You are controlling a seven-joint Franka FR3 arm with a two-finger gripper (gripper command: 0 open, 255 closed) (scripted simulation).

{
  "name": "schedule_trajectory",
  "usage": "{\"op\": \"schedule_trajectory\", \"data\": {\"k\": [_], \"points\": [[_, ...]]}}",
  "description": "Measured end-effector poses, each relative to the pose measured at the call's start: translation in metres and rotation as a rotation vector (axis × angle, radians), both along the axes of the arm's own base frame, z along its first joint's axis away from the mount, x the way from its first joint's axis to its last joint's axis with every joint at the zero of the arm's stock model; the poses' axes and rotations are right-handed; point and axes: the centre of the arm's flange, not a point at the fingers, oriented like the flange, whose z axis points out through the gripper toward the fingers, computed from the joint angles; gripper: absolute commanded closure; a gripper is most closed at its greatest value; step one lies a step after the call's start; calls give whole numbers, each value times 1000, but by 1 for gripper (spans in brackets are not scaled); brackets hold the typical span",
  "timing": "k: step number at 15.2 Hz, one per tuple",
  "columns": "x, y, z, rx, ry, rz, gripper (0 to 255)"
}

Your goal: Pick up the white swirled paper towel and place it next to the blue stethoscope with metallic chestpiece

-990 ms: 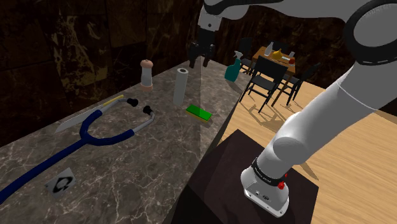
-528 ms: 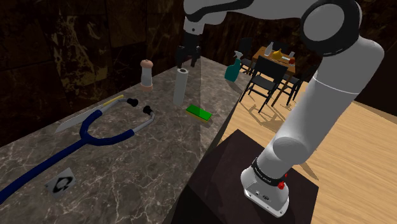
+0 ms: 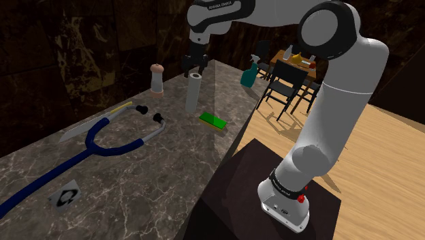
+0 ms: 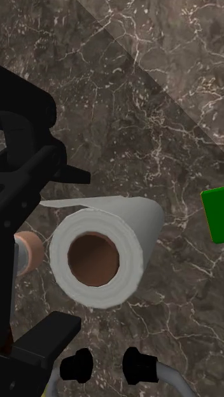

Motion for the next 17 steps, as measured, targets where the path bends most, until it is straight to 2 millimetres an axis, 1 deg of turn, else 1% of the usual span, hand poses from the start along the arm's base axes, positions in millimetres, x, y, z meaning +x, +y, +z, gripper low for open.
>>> {"op": "schedule_trajectory", "data": {"k": [2, 4, 9, 10, 17], "points": [[1, 0, -11, 0, 0, 0, 0], [-1, 0, -17, 0, 0, 0, 0], [-1, 0, -19, 0, 0, 0, 0], [-1, 0, -19, 0, 0, 0, 255], [0, 0, -18, -1, -1, 0, 255]]}}
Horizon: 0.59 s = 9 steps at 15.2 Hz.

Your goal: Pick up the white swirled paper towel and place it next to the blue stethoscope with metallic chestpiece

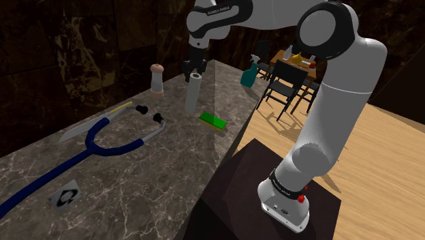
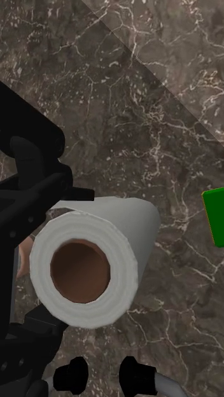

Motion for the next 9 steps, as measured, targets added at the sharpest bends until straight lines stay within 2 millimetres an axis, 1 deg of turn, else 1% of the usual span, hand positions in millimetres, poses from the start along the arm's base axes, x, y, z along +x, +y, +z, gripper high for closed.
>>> {"op": "schedule_trajectory", "data": {"k": [4, 9], "points": [[0, 0, 2, 0, 0, 0, 255], [-1, 1, 25, 0, 0, 0, 255]]}}
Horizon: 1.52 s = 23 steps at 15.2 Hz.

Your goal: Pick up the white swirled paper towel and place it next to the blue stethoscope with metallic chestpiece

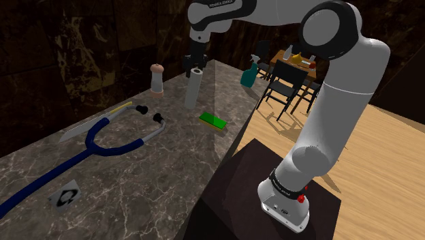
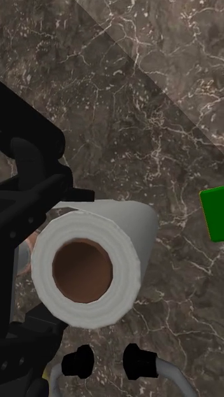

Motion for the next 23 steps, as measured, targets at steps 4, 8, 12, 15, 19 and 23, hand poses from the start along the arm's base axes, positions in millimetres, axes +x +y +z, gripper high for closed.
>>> {"op": "schedule_trajectory", "data": {"k": [4, 8, 12, 15, 19, 23], "points": [[1, 0, 22, 0, 0, 0, 255], [1, 0, 43, 0, 0, 0, 255], [1, -1, 64, 0, 0, 0, 255], [1, -1, 80, 0, 0, 0, 255], [1, 0, 101, 0, 0, 0, 255], [1, 0, 121, 0, 0, 0, 255]]}}
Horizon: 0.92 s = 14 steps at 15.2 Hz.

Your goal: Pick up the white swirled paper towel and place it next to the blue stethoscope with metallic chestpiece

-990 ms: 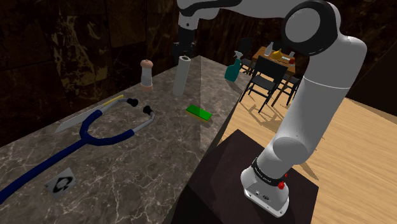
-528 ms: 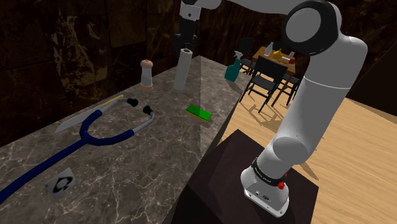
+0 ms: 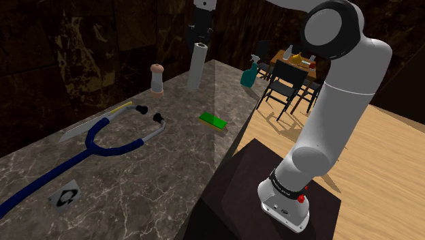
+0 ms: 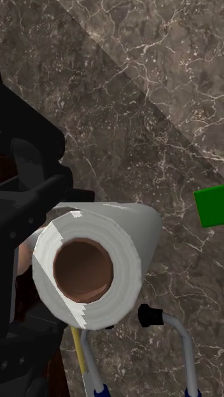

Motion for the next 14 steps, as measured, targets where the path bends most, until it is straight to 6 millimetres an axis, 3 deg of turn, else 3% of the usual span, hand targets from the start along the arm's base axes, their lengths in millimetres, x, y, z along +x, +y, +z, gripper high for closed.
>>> {"op": "schedule_trajectory", "data": {"k": [14], "points": [[1, -1, 75, 0, 0, 0, 255]]}}
